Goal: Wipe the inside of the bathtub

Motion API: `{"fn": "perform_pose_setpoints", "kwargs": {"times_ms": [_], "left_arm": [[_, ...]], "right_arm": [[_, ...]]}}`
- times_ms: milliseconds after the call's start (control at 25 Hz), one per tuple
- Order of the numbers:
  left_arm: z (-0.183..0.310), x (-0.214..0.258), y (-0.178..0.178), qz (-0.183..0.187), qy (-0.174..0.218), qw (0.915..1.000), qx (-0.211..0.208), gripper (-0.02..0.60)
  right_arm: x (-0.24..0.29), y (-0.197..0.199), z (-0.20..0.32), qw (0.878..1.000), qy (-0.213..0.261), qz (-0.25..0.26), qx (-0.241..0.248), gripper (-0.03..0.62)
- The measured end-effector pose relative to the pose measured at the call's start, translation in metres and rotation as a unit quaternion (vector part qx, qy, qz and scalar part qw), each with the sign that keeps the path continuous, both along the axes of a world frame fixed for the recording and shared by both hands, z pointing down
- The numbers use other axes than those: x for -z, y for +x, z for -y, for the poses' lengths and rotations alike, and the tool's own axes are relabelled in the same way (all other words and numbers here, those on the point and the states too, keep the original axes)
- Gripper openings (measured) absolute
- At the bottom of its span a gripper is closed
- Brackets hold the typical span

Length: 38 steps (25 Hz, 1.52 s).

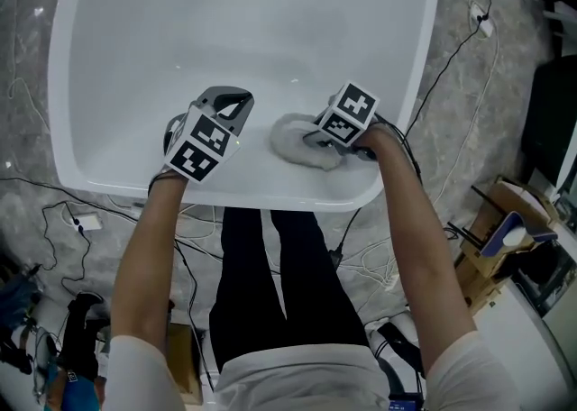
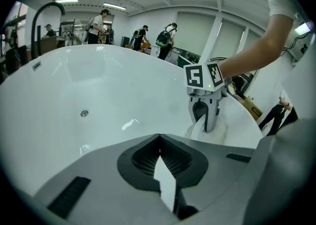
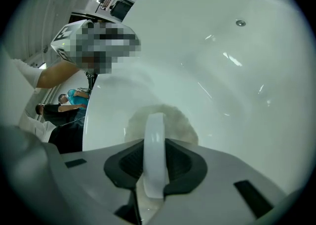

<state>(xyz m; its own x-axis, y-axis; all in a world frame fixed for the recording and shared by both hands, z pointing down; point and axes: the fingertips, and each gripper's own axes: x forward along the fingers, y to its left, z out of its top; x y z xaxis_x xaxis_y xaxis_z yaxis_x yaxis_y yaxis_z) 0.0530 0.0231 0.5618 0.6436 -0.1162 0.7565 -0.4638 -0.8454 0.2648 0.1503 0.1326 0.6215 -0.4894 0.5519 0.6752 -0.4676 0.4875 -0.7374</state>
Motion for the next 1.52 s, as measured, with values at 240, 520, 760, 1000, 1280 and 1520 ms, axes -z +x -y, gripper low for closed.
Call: {"fn": "perform_pose_setpoints", "kwargs": {"times_ms": [240, 520, 760, 1000, 1280, 1520], "left_arm": [[0.013, -0.011, -0.011, 0.003, -0.006, 1.0000, 0.001, 0.009], [0.018, -0.017, -0.034, 0.009, -0.008, 0.9999, 0.012, 0.009], [0.028, -0.026, -0.066, 0.029, -0.005, 0.9992, 0.027, 0.009], [0.042, -0.030, -0.106, 0.047, 0.001, 0.9980, 0.042, 0.009], [0.058, -0.033, -0.137, 0.060, 0.009, 0.9970, 0.049, 0.009], [0.076, -0.041, -0.158, 0.063, 0.003, 0.9953, 0.073, 0.009]], "right_arm": [[-0.024, -0.003, 0.009, 1.000, -0.001, -0.024, -0.004, 0.094], [-0.033, -0.029, 0.020, 1.000, 0.014, -0.008, -0.017, 0.094], [-0.031, -0.077, 0.035, 0.999, 0.019, 0.040, -0.028, 0.094], [-0.030, -0.135, 0.051, 0.996, 0.022, 0.077, -0.038, 0.094], [-0.025, -0.202, 0.069, 0.991, 0.033, 0.122, -0.036, 0.094], [-0.029, -0.260, 0.087, 0.985, 0.045, 0.159, -0.044, 0.094]]}}
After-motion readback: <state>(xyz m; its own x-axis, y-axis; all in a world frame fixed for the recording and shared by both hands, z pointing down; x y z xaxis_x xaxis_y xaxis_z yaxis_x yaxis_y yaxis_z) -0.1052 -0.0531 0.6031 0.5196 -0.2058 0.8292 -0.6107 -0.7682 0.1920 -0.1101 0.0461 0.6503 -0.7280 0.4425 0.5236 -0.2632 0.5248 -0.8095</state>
